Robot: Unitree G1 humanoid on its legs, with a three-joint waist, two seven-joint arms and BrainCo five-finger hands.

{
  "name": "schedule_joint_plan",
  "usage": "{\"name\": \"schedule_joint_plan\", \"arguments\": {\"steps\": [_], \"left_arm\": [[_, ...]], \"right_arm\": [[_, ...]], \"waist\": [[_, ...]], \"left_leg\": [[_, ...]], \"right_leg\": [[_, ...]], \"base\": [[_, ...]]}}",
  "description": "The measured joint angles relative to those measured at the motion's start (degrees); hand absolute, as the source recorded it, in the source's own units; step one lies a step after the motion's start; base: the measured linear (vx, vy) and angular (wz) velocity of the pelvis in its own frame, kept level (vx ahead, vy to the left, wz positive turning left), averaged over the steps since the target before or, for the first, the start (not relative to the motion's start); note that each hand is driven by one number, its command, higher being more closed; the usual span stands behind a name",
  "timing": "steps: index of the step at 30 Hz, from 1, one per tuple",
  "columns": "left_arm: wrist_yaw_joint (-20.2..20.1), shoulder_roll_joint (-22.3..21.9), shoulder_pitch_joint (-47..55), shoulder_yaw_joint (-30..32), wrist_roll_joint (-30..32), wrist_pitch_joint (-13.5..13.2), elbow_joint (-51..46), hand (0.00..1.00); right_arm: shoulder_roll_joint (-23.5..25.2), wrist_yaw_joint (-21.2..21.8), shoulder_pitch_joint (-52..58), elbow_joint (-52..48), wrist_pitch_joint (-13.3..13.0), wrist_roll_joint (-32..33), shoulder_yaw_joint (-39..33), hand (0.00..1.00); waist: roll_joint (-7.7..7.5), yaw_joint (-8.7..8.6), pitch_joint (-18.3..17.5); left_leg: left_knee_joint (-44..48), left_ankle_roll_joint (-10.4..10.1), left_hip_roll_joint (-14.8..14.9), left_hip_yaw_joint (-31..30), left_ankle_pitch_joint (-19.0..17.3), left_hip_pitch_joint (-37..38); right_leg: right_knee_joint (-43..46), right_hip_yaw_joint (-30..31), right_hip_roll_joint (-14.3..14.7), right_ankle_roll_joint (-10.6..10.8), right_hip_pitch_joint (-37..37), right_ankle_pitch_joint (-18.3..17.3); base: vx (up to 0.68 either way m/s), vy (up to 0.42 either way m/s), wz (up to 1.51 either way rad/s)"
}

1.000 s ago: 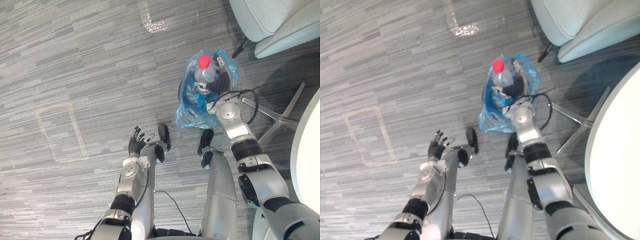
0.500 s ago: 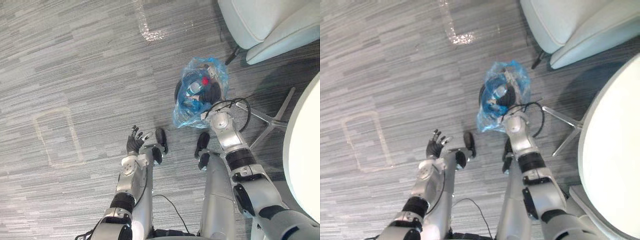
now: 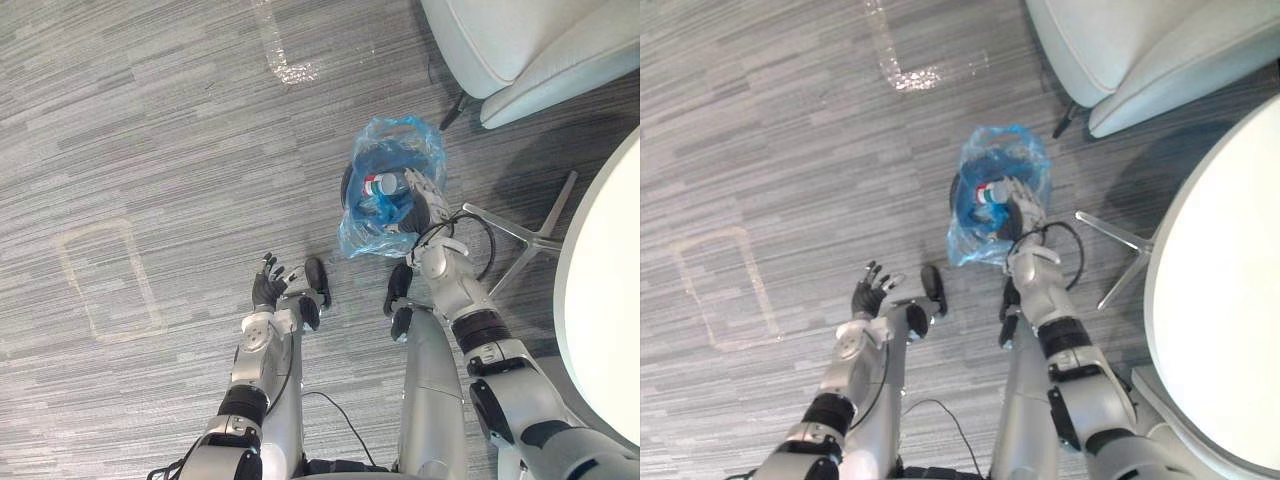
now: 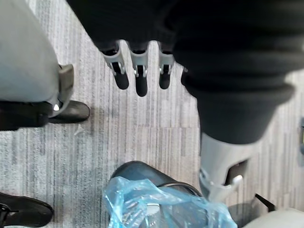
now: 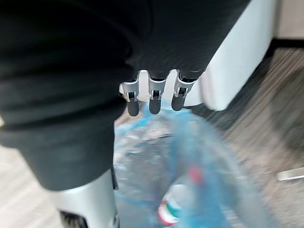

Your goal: Gather rubbish on tea table into small bin, then transfer packed bag to large trash can.

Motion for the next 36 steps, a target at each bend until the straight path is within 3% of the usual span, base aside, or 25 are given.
{"name": "schedule_joint_plan", "arguments": {"steps": [10,19,23,28,29,36], "left_arm": [[0.42,-0.71,-0.21,-2.07,-0.62,1.56,-3.75,0.00],[0.41,-2.96,-1.78,-2.47,-2.26,2.24,-6.28,0.00],[0.37,-3.54,-1.88,-4.50,-3.23,2.58,-8.07,0.00],[0.30,-4.31,-3.26,-7.65,-3.25,2.87,-8.88,0.00],[0.23,-4.34,-3.32,-8.04,-3.25,2.87,-8.97,0.00],[-1.22,-4.32,-3.33,-8.29,-3.31,2.89,-9.26,0.00]], "right_arm": [[0.54,-2.87,-2.01,3.60,6.68,1.21,-7.05,0.00],[-1.21,-6.38,-7.95,10.59,10.71,12.62,-13.73,0.00],[-4.12,-6.23,-11.54,15.52,11.29,18.99,-12.28,0.00],[-8.94,-0.60,-15.57,22.84,11.28,26.09,-2.52,0.00],[-9.19,0.39,-16.07,24.08,11.24,27.69,-0.91,1.00],[-12.02,7.92,-17.79,28.79,8.43,35.22,7.55,1.00]], "waist": [[0.03,0.64,0.00],[0.98,2.29,0.44],[2.28,2.81,0.74],[4.55,4.88,1.23],[4.72,5.33,1.16],[5.43,5.87,1.33]], "left_leg": [[-0.70,0.29,-0.43,0.02,0.87,-1.68],[-0.49,0.27,-1.31,-1.50,2.10,-4.92],[0.25,-0.12,-1.70,-1.87,1.87,-6.41],[2.59,0.54,-1.72,-2.59,2.32,-9.99],[2.93,0.53,-1.74,-2.63,2.33,-10.31],[3.78,-0.23,-2.43,-3.59,2.23,-11.70]], "right_leg": [[-0.10,0.12,-0.09,-0.07,-2.07,-0.06],[1.99,-0.61,-0.68,-0.46,-5.19,-0.46],[3.58,-0.71,-1.37,-0.61,-6.84,-0.94],[6.40,-0.70,-1.61,-0.81,-10.34,-1.51],[6.98,-0.68,-1.73,-0.92,-10.76,-1.69],[9.95,-0.88,-2.65,-1.37,-12.50,-3.10]], "base": [[0.00,-0.002,0.01],[-0.04,-0.030,0.09],[-0.04,-0.025,0.09],[-0.04,-0.024,0.04],[-0.04,-0.044,0.10],[-0.05,-0.046,0.12]]}}
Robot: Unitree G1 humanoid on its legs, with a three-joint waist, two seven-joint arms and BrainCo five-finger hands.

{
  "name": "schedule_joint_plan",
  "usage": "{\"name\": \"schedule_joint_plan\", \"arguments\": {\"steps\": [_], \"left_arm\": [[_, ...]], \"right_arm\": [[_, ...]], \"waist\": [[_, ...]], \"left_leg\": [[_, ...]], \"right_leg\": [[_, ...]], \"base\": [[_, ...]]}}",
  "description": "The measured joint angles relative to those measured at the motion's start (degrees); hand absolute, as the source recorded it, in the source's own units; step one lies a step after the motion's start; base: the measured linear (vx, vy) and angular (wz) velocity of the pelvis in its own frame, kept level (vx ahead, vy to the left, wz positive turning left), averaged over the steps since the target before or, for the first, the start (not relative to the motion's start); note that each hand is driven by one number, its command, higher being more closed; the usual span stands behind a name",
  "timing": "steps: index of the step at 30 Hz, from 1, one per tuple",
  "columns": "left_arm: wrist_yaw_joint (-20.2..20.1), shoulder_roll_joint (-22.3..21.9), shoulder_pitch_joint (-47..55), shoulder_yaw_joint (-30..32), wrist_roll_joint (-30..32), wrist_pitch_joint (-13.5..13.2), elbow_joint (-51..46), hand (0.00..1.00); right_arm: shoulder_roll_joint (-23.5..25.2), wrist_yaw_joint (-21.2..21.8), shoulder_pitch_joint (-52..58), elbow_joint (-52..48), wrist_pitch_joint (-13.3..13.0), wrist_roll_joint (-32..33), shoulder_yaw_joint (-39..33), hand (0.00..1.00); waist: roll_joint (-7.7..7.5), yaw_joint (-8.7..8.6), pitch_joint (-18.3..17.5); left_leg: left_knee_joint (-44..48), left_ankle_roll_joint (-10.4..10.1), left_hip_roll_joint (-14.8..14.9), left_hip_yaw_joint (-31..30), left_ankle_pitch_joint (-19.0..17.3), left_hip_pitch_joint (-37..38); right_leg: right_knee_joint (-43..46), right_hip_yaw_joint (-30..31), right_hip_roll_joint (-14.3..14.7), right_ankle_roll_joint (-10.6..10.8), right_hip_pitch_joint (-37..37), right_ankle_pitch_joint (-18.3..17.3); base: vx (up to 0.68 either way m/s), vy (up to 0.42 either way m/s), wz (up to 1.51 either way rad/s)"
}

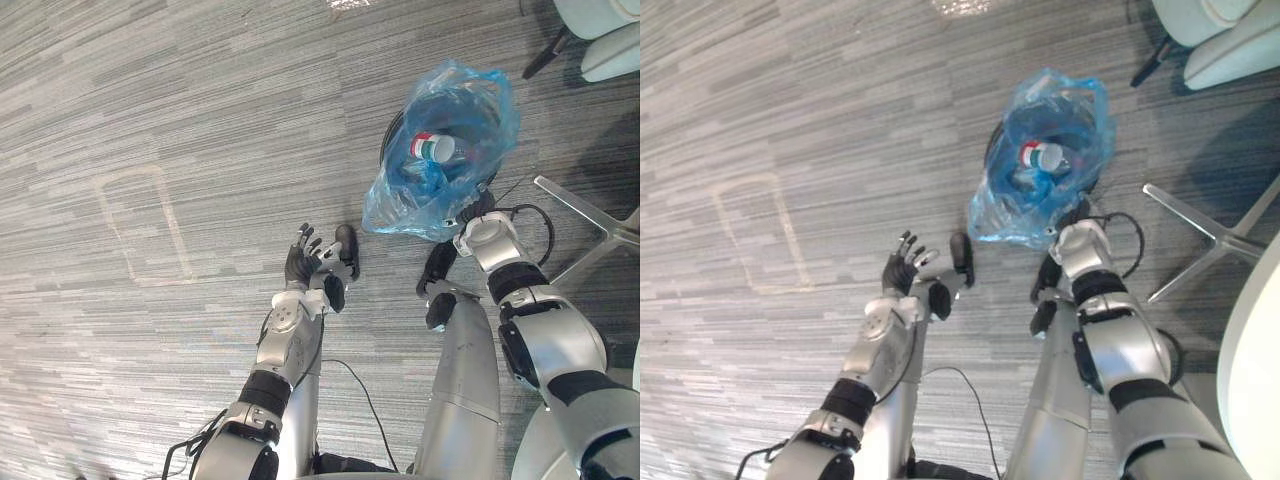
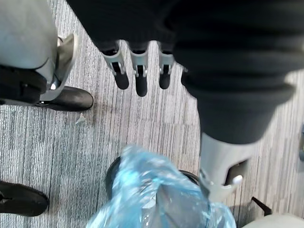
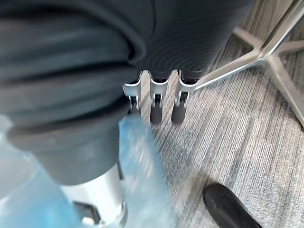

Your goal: Gather rubbish on tea table into small bin, then transfer packed bag to large trash can.

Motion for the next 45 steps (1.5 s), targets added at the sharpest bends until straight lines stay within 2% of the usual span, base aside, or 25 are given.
{"name": "schedule_joint_plan", "arguments": {"steps": [9,12,15,22,24,27,32,34,38,40,41,42,45], "left_arm": [[-1.38,0.00,0.03,0.65,-0.66,-0.08,-1.19,0.00],[-2.23,0.04,0.07,0.65,-1.12,-0.08,-1.20,0.00],[-2.54,0.43,0.56,0.71,-1.13,-0.09,-1.19,0.00],[-3.04,1.20,1.36,2.92,-0.99,-0.09,-1.11,0.00],[-2.81,1.20,1.45,3.35,-0.76,-0.09,-0.95,0.00],[-2.21,0.82,1.58,5.08,0.17,0.02,-0.94,0.00],[-0.80,0.72,1.97,6.96,1.23,1.15,-0.93,0.00],[-0.75,0.80,2.19,7.70,1.44,1.36,-0.91,0.00],[-0.78,1.43,2.89,10.09,2.16,2.24,-0.91,0.00],[-0.90,2.31,4.44,10.45,2.31,3.30,-0.92,0.00],[-1.00,2.62,4.95,10.61,2.34,3.67,-0.92,0.00],[-1.27,3.29,6.39,10.60,2.38,3.92,-1.45,0.00],[-2.19,4.40,10.99,9.65,3.48,4.50,-4.48,0.00]], "right_arm": [[-1.38,0.85,1.42,-0.09,-3.83,5.13,-0.62,1.00],[-1.26,0.88,2.74,-0.08,-4.22,5.61,-1.67,1.00],[-1.26,0.96,3.62,-0.09,-5.16,6.10,-3.47,1.00],[-0.80,0.68,5.94,-0.39,-6.67,8.29,-4.71,1.00],[-0.27,0.14,7.68,-0.89,-7.24,8.49,-5.50,1.00],[1.68,-1.27,9.59,-2.99,-7.74,9.58,-6.27,1.00],[8.40,-3.12,12.16,-7.83,-8.47,12.37,-11.79,1.00],[11.01,-3.42,13.59,-9.94,-8.67,13.86,-13.71,1.00],[18.53,-3.77,18.09,-19.12,-8.65,18.53,-18.58,1.00],[22.97,-3.71,23.11,-28.67,-8.74,22.58,-19.33,1.00],[24.02,-3.66,25.26,-32.14,-8.79,24.18,-19.20,1.00],[25.39,-3.20,28.93,-37.35,-9.02,27.56,-18.12,1.00],[26.77,-2.30,35.77,-45.45,-9.65,31.45,-14.51,1.00]], "waist": [[0.92,1.31,0.05],[1.06,1.90,0.11],[1.81,2.26,0.24],[2.16,2.30,0.11],[2.16,2.17,0.11],[2.16,1.29,0.11],[1.82,-0.79,0.31],[1.35,-1.15,0.53],[-1.14,-2.74,1.92],[-3.78,-3.92,1.87],[-4.49,-4.09,1.81],[-5.85,-4.49,1.89],[-8.13,-5.11,1.54]], "left_leg": [[1.43,-0.26,0.01,-1.04,0.53,-0.40],[1.42,-0.55,-0.03,-1.45,0.65,-0.15],[1.23,-0.56,-0.27,-1.85,0.71,0.87],[-0.56,-0.82,-0.37,-1.50,1.94,2.50],[-0.77,-0.38,-0.18,-1.50,2.19,3.62],[-1.44,-0.82,0.64,-1.45,1.80,5.55],[-4.14,-1.12,1.24,-0.59,1.63,10.29],[-4.88,-1.23,1.55,-0.02,1.49,12.18],[-5.91,-1.29,2.53,0.19,0.84,17.19],[-6.92,-1.52,2.68,0.47,0.47,20.34],[-7.17,-1.48,2.77,0.52,0.38,21.39],[-7.94,-1.60,2.84,0.62,0.23,23.75],[-9.70,-1.95,2.90,1.09,0.01,28.13]], "right_leg": [[1.76,-0.34,-0.04,-0.44,-0.21,-0.55],[2.06,-0.90,-0.22,-0.66,0.28,-0.72],[2.07,-1.37,-0.46,-0.69,1.55,-0.80],[0.96,-1.48,-0.45,-0.75,2.73,-0.55],[0.54,-1.58,-0.28,-0.75,3.95,-0.55],[-1.60,-2.33,0.44,-0.90,6.56,-0.09],[-5.80,-2.44,1.42,-0.48,11.50,1.33],[-7.04,-2.23,1.81,-0.33,13.28,1.68],[-10.02,-2.42,3.12,-0.21,18.89,2.08],[-11.58,-2.43,3.51,-0.17,22.10,2.11],[-12.09,-2.45,3.70,-0.16,23.23,2.12],[-13.31,-2.50,4.03,-0.10,25.77,2.16],[-15.50,-2.48,4.44,-0.01,30.11,2.21]], "base": [[-0.05,-0.024,0.02],[-0.07,-0.019,0.10],[-0.07,-0.016,0.09],[-0.05,-0.014,0.01],[-0.01,-0.012,-0.03],[-0.02,-0.010,-0.13],[-0.01,-0.001,-0.11],[0.01,-0.011,-0.14],[0.03,-0.019,-0.10],[0.05,-0.017,-0.08],[0.08,-0.022,-0.06],[0.05,-0.011,-0.04],[0.07,-0.017,-0.04]]}}
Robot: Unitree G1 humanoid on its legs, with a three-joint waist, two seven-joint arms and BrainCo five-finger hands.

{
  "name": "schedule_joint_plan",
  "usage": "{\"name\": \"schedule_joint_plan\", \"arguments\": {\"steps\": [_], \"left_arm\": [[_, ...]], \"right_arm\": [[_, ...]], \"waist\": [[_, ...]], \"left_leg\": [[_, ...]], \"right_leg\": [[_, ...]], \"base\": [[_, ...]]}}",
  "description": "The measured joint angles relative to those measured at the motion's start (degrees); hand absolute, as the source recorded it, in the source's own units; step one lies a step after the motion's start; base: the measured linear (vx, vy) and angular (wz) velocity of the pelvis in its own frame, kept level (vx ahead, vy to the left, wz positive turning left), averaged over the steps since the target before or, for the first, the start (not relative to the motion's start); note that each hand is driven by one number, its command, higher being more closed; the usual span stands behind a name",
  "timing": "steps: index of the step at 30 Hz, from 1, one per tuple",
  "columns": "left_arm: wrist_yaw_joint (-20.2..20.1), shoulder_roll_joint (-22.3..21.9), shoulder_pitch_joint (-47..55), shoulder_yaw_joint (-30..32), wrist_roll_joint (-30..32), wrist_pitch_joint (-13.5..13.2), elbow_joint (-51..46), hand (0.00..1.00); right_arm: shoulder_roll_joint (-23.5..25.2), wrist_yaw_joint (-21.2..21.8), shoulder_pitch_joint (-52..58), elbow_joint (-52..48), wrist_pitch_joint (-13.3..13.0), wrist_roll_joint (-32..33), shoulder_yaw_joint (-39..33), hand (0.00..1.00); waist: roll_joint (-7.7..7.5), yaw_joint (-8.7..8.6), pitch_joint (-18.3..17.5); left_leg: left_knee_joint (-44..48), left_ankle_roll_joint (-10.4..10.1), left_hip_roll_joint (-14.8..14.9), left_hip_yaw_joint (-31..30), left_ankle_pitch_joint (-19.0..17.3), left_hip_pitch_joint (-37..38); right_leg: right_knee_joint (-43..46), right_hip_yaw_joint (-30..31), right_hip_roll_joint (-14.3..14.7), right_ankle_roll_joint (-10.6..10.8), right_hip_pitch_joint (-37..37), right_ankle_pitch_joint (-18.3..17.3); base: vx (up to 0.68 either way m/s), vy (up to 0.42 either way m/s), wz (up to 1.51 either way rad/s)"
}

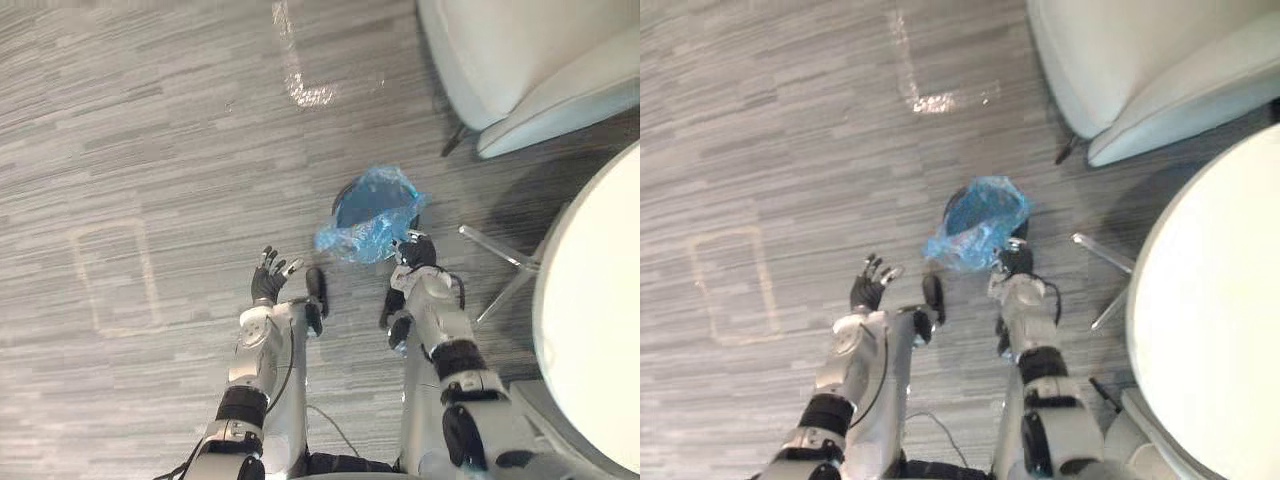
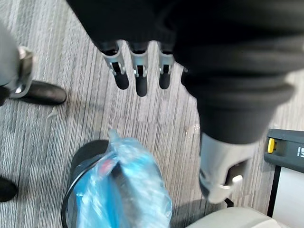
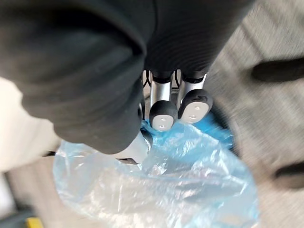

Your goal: Gather rubbish on tea table into small bin, then transfer packed bag to large trash can.

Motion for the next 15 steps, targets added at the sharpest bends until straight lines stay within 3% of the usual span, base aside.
{"name": "schedule_joint_plan", "arguments": {"steps": [4,8,13,15], "left_arm": [[-1.18,2.72,6.26,-2.58,1.85,0.09,-1.14,0.00],[-1.89,4.41,10.52,-6.97,4.16,0.03,-2.91,0.00],[-3.72,6.31,12.94,-12.27,6.22,-0.02,-3.14,0.00],[-4.18,6.85,14.61,-13.82,6.93,-0.03,-4.56,0.00]], "right_arm": [[2.15,2.44,7.12,-2.83,-1.72,6.17,5.08,1.00],[2.08,5.67,11.64,-4.43,-2.64,10.98,8.85,1.00],[0.95,8.36,13.77,-3.93,-3.49,12.31,10.35,1.00],[0.42,9.52,15.31,-4.00,-3.57,12.31,11.04,1.00]], "waist": [[-3.23,-1.08,-1.53],[-4.51,-1.48,-2.74],[-5.62,-2.35,-6.89],[-5.90,-2.99,-10.17]], "left_leg": [[-5.60,-1.69,-0.40,0.52,-0.19,8.38],[-10.64,-2.69,-0.79,0.80,0.84,14.42],[-15.68,-2.33,-1.67,0.36,2.15,20.51],[-17.42,-2.31,-2.18,0.34,2.17,22.39]], "right_leg": [[-5.46,-0.25,0.75,0.26,8.18,0.41],[-10.82,-0.91,1.46,0.38,14.39,1.19],[-17.74,-1.74,2.44,0.82,21.70,2.27],[-20.35,-1.79,2.59,1.15,24.03,2.49]], "base": [[0.08,-0.027,-0.01],[0.13,-0.036,0.07],[0.22,-0.016,0.06],[0.21,0.004,0.00]]}}
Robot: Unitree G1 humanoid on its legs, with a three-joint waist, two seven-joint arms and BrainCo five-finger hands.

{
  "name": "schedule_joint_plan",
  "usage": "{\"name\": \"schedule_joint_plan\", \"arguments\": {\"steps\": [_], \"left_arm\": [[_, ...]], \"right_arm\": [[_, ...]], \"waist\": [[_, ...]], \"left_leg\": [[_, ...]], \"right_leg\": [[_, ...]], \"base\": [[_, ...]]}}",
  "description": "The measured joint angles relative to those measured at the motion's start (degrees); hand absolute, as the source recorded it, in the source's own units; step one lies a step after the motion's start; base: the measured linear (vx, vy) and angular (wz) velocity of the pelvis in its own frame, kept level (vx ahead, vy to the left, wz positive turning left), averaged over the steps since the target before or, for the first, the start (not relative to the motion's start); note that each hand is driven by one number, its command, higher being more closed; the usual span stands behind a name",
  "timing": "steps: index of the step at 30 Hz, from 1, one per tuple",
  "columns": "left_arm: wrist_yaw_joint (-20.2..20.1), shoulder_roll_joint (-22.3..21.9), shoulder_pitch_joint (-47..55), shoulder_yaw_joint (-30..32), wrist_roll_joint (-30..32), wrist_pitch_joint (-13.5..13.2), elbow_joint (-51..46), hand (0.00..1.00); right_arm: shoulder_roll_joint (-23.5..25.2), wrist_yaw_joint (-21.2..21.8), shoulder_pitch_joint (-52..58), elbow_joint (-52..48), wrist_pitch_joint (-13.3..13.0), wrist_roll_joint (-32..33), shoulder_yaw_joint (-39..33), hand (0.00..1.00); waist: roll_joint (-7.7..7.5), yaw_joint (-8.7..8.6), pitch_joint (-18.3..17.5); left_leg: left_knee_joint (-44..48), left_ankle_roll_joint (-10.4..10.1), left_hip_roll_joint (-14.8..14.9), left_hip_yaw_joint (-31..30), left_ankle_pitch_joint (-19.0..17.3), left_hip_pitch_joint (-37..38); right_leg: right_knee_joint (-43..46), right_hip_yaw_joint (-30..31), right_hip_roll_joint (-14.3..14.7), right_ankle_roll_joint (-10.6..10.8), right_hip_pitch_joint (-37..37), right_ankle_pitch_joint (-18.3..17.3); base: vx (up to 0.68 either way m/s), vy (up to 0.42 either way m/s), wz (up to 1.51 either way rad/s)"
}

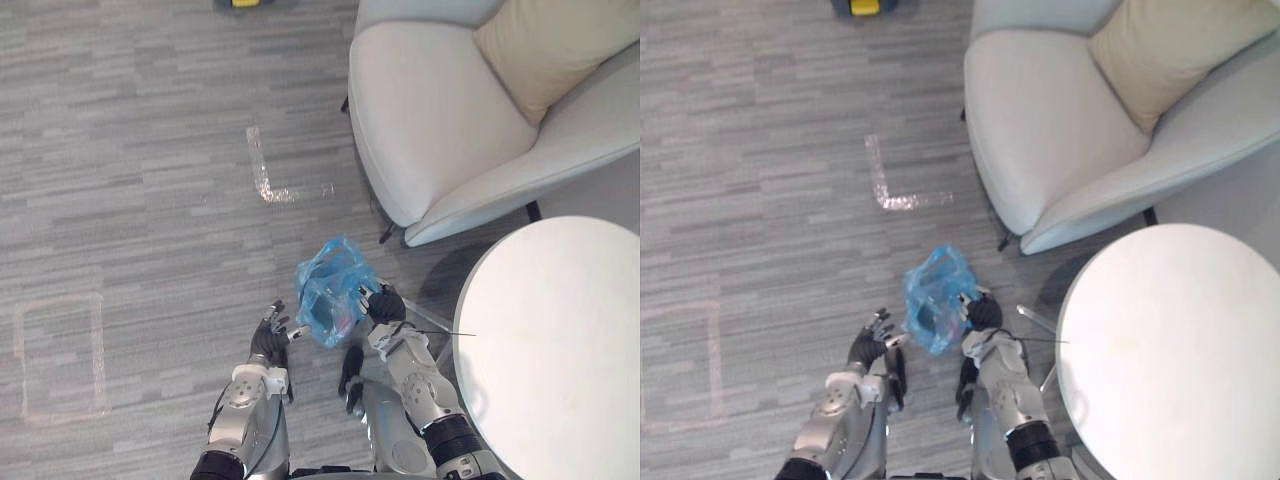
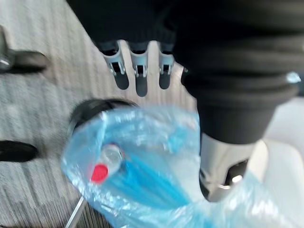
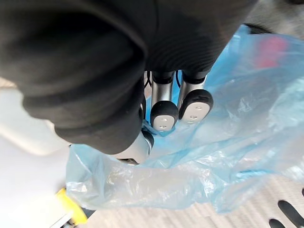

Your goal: Gather rubbish on tea table into small bin, then transfer packed bag to large trash can.

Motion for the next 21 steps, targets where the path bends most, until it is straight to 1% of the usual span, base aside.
{"name": "schedule_joint_plan", "arguments": {"steps": [2,3,5,7,9,12,13,15,16,21], "left_arm": [[-0.44,0.20,1.23,-0.50,1.10,-0.09,-2.55,0.00],[-1.10,0.34,1.74,-0.65,1.50,-0.17,-4.02,0.00],[-1.20,1.15,2.10,-1.81,2.71,-0.46,-6.31,0.00],[-1.49,2.25,2.68,-3.12,4.22,-1.22,-9.38,0.00],[-2.03,2.22,2.59,-3.31,5.41,-1.32,-11.20,0.00],[-2.17,2.68,2.61,-5.02,7.79,-1.50,-14.05,0.00],[-2.11,2.84,2.84,-5.55,8.91,-2.52,-15.52,0.00],[-2.01,3.92,3.00,-6.57,10.27,-3.72,-17.36,0.00],[-1.99,4.67,3.11,-6.86,11.54,-4.15,-18.54,0.00],[-0.95,6.43,3.23,-7.71,19.13,-6.05,-21.11,0.00]], "right_arm": [[-1.15,1.01,1.13,-0.11,0.00,-0.06,0.22,1.00],[-1.35,1.42,1.73,-0.13,0.02,-0.11,0.32,1.00],[-2.06,2.32,2.69,-0.51,0.03,-0.14,0.39,1.00],[-3.37,3.21,3.75,-2.15,0.09,-0.17,1.57,1.00],[-3.98,4.01,4.52,-4.23,0.09,-0.17,2.29,1.00],[-4.58,5.21,5.22,-5.24,0.10,-0.20,2.90,1.00],[-4.96,5.47,5.24,-5.24,0.11,-0.19,4.00,1.00],[-5.55,6.10,5.13,-5.75,0.15,-0.16,5.45,1.00],[-5.96,6.57,5.13,-6.93,0.23,-0.15,6.38,1.00],[-7.50,8.52,4.51,-10.52,0.21,-0.07,9.09,1.00]], "waist": [[-0.09,-0.33,-1.61],[-0.07,-0.45,-2.49],[-0.10,-0.83,-3.82],[0.01,-1.32,-5.63],[0.04,-1.55,-5.90],[0.08,-1.67,-7.72],[0.16,-1.69,-8.66],[0.19,-1.67,-9.37],[0.40,-1.66,-9.66],[0.79,-1.74,-10.93]], "left_leg": [[-1.25,0.00,-0.33,0.10,0.00,2.52],[-1.95,0.00,-0.46,0.13,0.00,3.86],[-3.96,-0.01,-0.67,0.26,0.01,6.39],[-6.32,-0.19,-0.75,0.53,0.18,8.86],[-7.68,-0.20,-0.85,0.56,0.43,10.85],[-9.89,0.01,-1.01,0.63,1.30,13.10],[-10.36,0.05,-1.03,0.65,1.44,13.69],[-10.93,0.05,-1.15,0.85,1.45,14.36],[-10.95,0.07,-1.13,0.90,1.47,14.49],[-10.96,0.10,-1.13,1.37,1.51,14.81]], "right_leg": [[-2.22,0.10,0.07,0.40,2.90,0.45],[-3.09,0.14,0.15,0.38,4.26,0.80],[-4.53,0.34,0.32,0.44,6.40,1.49],[-6.10,1.13,0.80,0.56,8.08,2.92],[-7.07,1.69,0.95,0.62,9.64,3.94],[-8.24,2.01,1.14,0.32,11.21,5.63],[-8.70,2.56,1.21,0.25,11.61,6.25],[-8.73,3.11,1.21,0.03,11.84,6.44],[-8.74,3.33,1.25,-0.31,11.89,6.78],[-8.98,4.76,1.28,-0.07,11.91,7.31]], "base": [[0.18,0.005,-0.02],[0.16,0.012,-0.01],[0.15,0.020,-0.03],[0.12,0.035,-0.11],[0.09,0.045,-0.10],[0.07,0.058,-0.04],[0.06,0.060,-0.04],[0.05,0.062,-0.05],[0.03,0.052,-0.03],[0.00,0.029,-0.07]]}}
